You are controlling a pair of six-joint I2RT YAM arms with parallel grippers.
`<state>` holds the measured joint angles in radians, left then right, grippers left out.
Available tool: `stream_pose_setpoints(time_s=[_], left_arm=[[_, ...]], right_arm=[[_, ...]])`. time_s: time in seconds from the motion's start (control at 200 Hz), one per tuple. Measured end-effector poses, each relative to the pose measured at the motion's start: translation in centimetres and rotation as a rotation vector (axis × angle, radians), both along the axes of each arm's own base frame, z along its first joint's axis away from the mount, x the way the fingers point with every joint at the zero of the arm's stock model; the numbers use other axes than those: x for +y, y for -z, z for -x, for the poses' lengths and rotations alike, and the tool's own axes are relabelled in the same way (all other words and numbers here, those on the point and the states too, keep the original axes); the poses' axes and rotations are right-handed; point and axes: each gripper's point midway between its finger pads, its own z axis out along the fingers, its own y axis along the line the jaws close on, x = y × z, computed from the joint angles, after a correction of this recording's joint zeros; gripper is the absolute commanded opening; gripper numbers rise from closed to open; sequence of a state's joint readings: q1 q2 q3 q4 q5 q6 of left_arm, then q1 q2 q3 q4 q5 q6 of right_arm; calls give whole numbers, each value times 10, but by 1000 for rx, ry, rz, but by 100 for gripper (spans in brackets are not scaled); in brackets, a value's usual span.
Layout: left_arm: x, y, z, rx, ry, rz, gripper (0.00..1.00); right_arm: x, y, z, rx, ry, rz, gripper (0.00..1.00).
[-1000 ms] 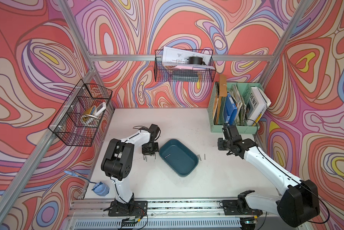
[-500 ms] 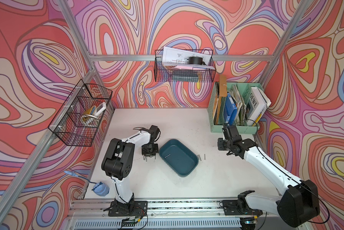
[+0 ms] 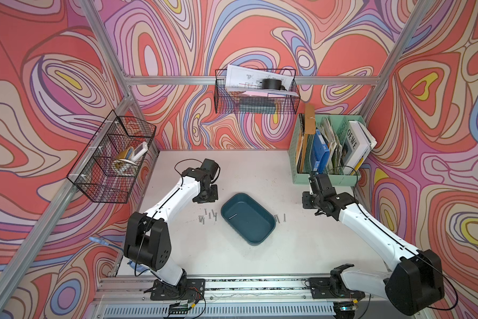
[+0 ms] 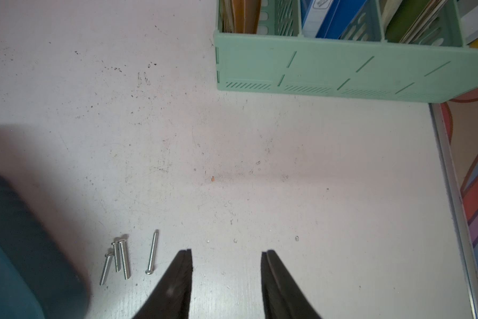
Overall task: Take out the screws from the storage box
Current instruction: Place the screw at the center of the board, then adjust the storage box at the center of the board.
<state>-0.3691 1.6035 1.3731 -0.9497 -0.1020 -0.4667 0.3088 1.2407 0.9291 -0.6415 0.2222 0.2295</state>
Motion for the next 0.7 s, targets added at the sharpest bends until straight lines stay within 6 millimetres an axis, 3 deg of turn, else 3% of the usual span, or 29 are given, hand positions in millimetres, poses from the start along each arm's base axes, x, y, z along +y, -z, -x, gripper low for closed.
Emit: stream_pose_setpoints(time_s=[0.09,0.16,0.3,0.506,0.701], left_arm=[[-36,-17,-2,-39,132,-16,35],[-66,-18,0,-41,239,-24,35],[-111,9,14,31,415,-65,35],[-118,54,25,160,515,-147,33],[-115,69,28,199,562,-179,34]], right_arm=[[1,0,0,1,-5,-3,43],[1,0,0,1,-8,-3,43],[2,0,0,2,-14,-5,43],[2,1,0,3,-15,-6,43],[2,5,2,11,-14,-4,43]])
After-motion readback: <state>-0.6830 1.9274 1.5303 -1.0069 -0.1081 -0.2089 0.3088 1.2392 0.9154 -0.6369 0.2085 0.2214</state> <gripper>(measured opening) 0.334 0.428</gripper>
